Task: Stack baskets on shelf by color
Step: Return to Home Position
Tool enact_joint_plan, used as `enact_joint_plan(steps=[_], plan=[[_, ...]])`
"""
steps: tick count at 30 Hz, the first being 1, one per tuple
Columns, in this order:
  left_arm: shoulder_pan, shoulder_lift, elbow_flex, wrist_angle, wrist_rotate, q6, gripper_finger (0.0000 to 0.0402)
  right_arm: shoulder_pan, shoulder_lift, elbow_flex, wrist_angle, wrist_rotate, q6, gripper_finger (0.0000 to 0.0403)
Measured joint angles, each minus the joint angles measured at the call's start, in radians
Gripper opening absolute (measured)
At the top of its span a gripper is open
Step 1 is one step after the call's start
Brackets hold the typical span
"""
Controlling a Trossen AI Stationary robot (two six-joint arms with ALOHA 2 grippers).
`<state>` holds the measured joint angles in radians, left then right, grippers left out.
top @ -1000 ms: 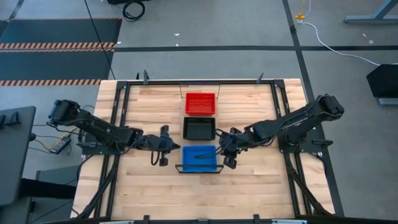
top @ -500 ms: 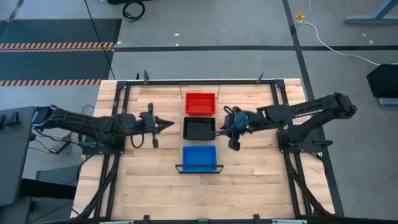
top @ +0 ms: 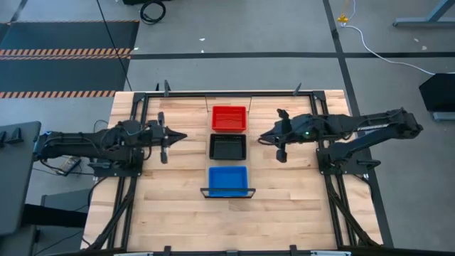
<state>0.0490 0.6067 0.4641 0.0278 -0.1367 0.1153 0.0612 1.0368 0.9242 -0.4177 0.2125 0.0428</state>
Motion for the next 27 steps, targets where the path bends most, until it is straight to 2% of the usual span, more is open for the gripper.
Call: enact_joint_plan(steps=[2,6,12,14,20,25,27], plan=[[0.000,-0.058,-0.001,-0.062,0.000,-0.018,0.0004,0.000,-0.056,-0.070,0.044,0.002,0.016,0.0037],[-0.007,-0.159,-0.075,-0.019,0.021,-0.031,0.0005,0.000,-0.166,-0.240,0.234,-0.003,0.020,0.0007],[-0.006,-0.271,-0.251,0.137,0.022,-0.027,0.0003,-0.006,-0.303,-0.465,0.476,-0.016,-0.037,0.0022],[-0.006,-0.302,-0.279,0.142,0.011,-0.030,0.0003,-0.013,-0.338,-0.533,0.535,-0.022,-0.043,0.0020],[-0.006,-0.372,-0.296,0.116,0.008,-0.034,0.0004,-0.037,-0.431,-0.746,0.729,-0.038,-0.073,0.0006],[-0.006,-0.415,-0.297,-0.005,0.010,-0.048,0.0003,-0.038,-0.478,-0.888,0.975,-0.162,-0.078,0.0017],[-0.006,-0.429,-0.297,-0.032,0.011,-0.054,0.0003,-0.038,-0.490,-0.918,0.999,-0.187,-0.093,0.0017]])
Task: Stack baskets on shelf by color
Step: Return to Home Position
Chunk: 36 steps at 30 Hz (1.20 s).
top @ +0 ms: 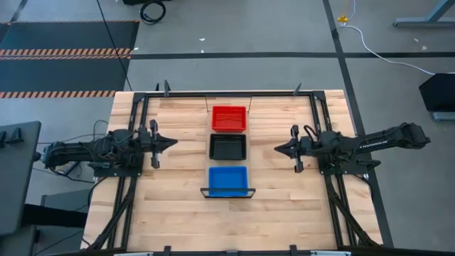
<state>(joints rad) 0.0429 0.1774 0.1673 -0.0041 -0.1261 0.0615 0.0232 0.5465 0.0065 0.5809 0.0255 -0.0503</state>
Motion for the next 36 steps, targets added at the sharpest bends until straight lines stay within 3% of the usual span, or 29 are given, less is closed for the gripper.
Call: enact_joint_plan(steps=[3,9,11,16,26,36], plan=[[0.000,-0.019,-0.012,0.003,0.000,-0.015,0.0005,-0.002,-0.013,0.000,-0.036,0.014,-0.005,0.0010],[0.005,-0.064,-0.159,0.111,-0.046,-0.014,0.0003,-0.003,-0.013,0.000,-0.039,0.023,-0.003,0.0011],[0.024,-0.066,-0.158,0.124,-0.060,-0.022,0.0003,-0.003,-0.013,0.000,-0.039,0.024,0.020,0.0019],[0.043,-0.075,-0.159,0.123,0.021,0.007,0.0009,-0.004,-0.009,0.000,-0.039,0.025,0.074,0.0035],[0.044,-0.073,-0.159,0.091,0.085,0.063,0.0007,-0.004,-0.008,0.000,-0.037,0.025,0.074,0.0036],[0.045,-0.071,-0.159,0.043,0.029,0.141,0.0016,-0.004,-0.008,0.000,-0.037,0.025,0.066,0.0036]])
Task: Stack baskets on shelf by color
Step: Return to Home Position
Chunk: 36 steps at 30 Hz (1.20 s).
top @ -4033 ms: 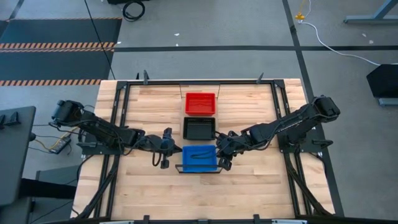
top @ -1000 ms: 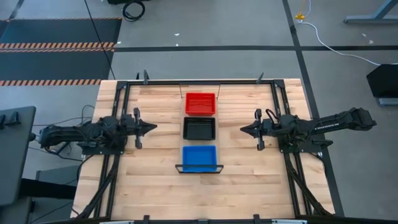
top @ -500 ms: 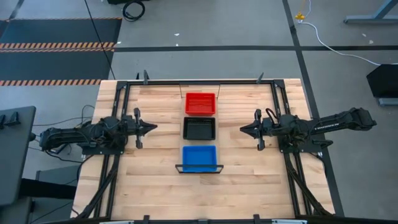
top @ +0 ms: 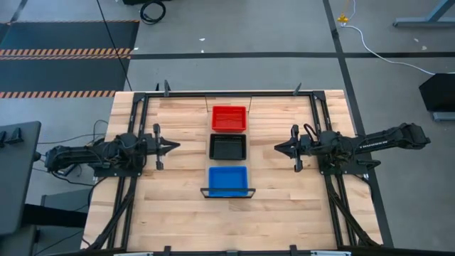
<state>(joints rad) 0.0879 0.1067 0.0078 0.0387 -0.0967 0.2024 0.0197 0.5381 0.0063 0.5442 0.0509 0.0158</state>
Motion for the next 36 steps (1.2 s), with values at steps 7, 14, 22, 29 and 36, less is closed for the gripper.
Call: enact_joint_plan(steps=[7,14,22,29,36], plan=[[0.000,0.005,0.000,0.007,-0.004,0.000,0.0011,0.000,0.000,0.000,0.004,0.000,0.000,0.0035],[0.000,0.005,0.000,0.007,-0.004,0.000,0.0025,0.000,0.000,0.000,0.044,0.000,-0.009,0.0035],[0.000,0.005,0.000,0.009,-0.004,-0.014,0.0020,0.000,-0.082,0.000,0.065,-0.066,-0.062,0.0036],[0.000,0.005,-0.001,0.010,-0.004,-0.015,0.0021,-0.003,-0.277,0.000,-0.210,-0.046,-0.023,0.0036],[0.000,0.005,-0.001,0.010,-0.004,-0.010,0.0025,-0.003,-0.510,0.000,-0.423,-0.082,-0.012,0.0035]])
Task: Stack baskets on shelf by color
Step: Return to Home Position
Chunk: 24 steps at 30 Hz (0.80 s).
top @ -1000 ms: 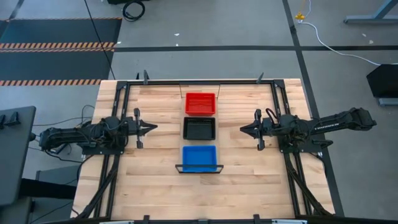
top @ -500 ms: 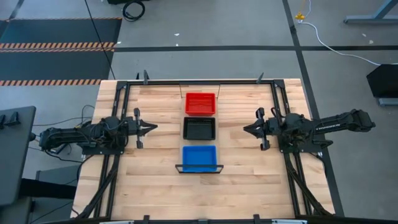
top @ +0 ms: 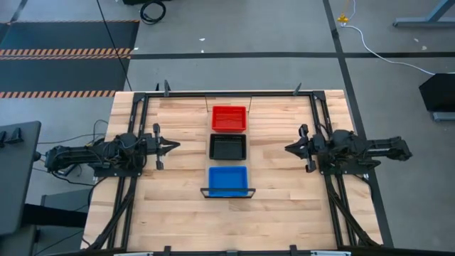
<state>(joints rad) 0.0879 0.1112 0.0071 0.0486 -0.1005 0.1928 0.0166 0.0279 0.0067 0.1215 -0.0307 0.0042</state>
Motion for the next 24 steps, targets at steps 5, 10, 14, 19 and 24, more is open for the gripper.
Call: enact_joint_plan(steps=[5,10,14,19,24], plan=[[0.000,0.000,0.000,0.001,0.000,0.001,0.0018,0.000,-0.008,0.005,-0.040,0.016,-0.004,0.0035],[0.000,0.000,0.000,-0.001,0.000,-0.001,0.0018,0.000,-0.009,0.000,-0.055,0.065,0.066,0.0035],[0.000,0.000,0.000,0.005,0.000,-0.023,0.0025,0.000,-0.009,0.000,-0.045,0.065,0.123,0.0034],[0.000,0.000,0.000,0.006,0.000,-0.054,0.0025,0.000,-0.009,0.000,-0.045,0.065,0.132,0.0034],[0.000,0.000,0.000,0.006,0.000,-0.080,0.0017,0.000,-0.009,0.000,-0.044,0.065,0.132,0.0034]])
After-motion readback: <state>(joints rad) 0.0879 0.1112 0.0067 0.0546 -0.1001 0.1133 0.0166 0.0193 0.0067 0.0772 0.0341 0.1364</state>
